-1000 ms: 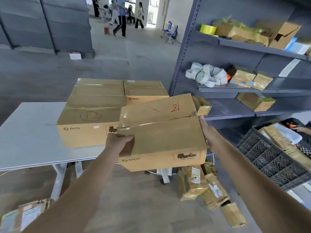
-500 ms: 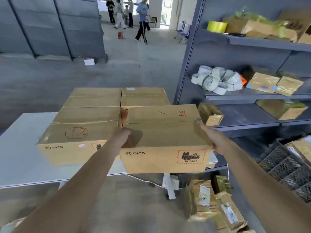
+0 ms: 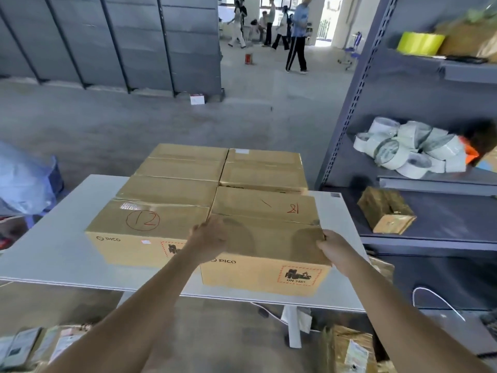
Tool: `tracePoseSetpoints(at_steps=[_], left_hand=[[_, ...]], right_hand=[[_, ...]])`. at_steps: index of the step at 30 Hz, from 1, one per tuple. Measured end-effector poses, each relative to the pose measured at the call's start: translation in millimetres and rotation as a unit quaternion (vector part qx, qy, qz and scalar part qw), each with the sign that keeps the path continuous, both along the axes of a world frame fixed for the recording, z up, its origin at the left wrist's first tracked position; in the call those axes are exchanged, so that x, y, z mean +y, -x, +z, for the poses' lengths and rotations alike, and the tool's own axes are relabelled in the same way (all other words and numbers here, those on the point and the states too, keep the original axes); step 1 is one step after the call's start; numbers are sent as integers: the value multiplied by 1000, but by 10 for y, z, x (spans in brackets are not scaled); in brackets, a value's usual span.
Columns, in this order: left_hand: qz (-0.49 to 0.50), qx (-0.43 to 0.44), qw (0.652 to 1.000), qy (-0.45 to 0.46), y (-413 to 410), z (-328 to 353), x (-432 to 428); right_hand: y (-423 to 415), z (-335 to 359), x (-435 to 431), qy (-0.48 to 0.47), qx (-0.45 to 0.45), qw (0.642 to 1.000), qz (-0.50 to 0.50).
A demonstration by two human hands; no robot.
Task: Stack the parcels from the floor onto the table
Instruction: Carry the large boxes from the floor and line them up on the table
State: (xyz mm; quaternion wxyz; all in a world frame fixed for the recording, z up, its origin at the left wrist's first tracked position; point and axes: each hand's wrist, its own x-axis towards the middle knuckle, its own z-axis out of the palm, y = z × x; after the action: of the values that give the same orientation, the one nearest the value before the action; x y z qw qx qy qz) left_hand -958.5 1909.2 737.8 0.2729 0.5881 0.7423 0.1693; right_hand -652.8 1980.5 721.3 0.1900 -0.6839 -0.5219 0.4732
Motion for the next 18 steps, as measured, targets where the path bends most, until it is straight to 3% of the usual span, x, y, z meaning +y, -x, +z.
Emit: tracePoseSetpoints(at_steps=[5, 9, 18], left_hand=[[-115, 129, 985, 18, 238, -235, -52], [-168, 313, 934, 41, 400, -372, -35], [-146, 380, 913, -2, 454, -444, 106]], right_hand=[[187, -124, -66, -10, -66, 998, 1], [179, -137, -6, 35, -71, 997, -16], [215, -209, 144, -21, -86, 996, -33]])
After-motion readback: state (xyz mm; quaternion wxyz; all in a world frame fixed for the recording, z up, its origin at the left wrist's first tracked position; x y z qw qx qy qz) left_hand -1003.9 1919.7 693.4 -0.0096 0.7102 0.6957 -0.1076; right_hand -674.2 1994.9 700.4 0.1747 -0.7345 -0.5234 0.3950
